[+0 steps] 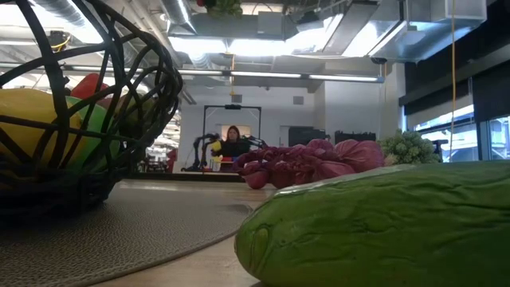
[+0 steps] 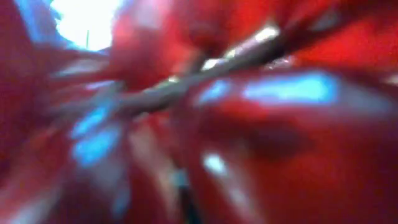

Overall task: Build produce basket
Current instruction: Put the red grapes into the black wire basket

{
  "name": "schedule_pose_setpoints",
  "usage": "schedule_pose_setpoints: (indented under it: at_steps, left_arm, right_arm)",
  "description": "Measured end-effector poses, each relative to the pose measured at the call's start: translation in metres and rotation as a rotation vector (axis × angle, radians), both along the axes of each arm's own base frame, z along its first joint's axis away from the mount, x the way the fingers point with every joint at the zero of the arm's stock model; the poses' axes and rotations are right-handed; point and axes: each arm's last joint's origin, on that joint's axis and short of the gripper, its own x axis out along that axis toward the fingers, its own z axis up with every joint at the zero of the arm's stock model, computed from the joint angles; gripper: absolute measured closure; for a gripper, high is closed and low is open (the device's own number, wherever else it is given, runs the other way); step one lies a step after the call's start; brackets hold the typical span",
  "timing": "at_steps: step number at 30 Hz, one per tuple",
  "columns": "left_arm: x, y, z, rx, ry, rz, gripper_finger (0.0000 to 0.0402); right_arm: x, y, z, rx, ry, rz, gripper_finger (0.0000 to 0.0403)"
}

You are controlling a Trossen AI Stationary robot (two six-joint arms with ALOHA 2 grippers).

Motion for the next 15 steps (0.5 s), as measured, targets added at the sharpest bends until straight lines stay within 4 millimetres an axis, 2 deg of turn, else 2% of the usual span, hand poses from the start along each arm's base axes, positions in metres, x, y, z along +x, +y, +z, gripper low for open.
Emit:
schedule_pose_setpoints:
  at_steps: [11,15]
  left_arm:
    - [-0.0014,-0.0004,-0.0019,-0.004,0.023,-0.005,0.0401]
    - [-0.0034,-0.0028,-0.0037,-0.019,0.040,0.003,0.0401]
  right_arm:
    - [-0.0001,-0.0006,-0.0002,-0.053,-0.007,0.008,0.0302]
    - [-0.0021,-0.0019,0.0010,-0.073,-0.006,0.007,0.0288]
